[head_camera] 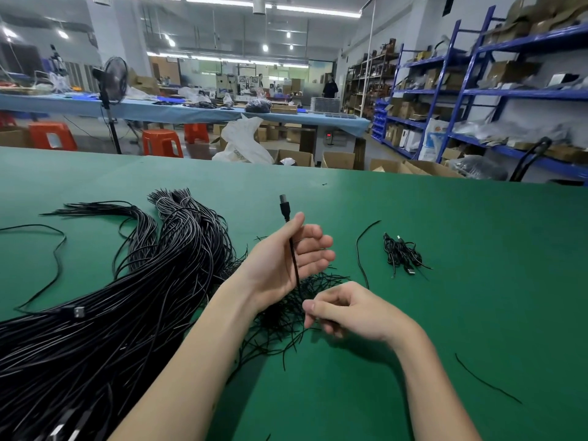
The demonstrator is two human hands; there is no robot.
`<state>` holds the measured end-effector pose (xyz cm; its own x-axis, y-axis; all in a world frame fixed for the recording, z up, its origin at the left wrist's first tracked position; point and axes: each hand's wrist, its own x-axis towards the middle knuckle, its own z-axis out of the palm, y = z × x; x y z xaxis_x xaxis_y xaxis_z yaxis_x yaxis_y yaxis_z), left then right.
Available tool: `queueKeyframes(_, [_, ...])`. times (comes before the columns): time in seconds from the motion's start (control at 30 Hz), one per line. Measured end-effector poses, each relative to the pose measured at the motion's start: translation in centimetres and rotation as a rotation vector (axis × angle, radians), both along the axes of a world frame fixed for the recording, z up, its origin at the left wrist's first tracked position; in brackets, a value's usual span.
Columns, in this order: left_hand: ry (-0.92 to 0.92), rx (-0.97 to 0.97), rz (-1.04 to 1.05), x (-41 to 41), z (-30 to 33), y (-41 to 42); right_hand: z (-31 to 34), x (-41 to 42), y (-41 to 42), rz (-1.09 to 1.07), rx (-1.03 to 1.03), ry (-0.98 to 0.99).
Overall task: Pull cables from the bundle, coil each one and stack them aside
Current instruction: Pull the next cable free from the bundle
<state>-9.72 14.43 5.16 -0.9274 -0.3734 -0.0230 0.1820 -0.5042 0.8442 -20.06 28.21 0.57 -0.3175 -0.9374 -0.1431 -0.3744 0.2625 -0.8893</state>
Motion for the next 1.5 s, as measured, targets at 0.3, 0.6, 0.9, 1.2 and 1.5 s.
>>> queueKeyframes(0.3, [-0.052,-0.108,0.02,-0.6,-0.4,0.4,0.4,-0.1,0.0,-0.08,-0.156,0.04])
queueKeyframes(0.6, [-0.009,0.166,0.103,-0.7,-0.8,-0.6,1.3,0.1,0.3,-0.053,-0.093,-0.092])
queueKeyframes(0.9, [0.058,0.368,0.028,-0.6,-0.1,-0.4,0.8,0.5,0.8,0.101,0.024,-0.135])
queueKeyframes(1.2, [0.087,0.36,-0.167,0.5,0.0,-0.8,0.7,-1.3,2.4,0.038,-0.078,-0.079])
queueKeyframes(1.5, [0.178,0.418,-0.224,0.4,-0.2,-0.2,-0.1,-1.0,1.7,-0.006,0.013,0.025])
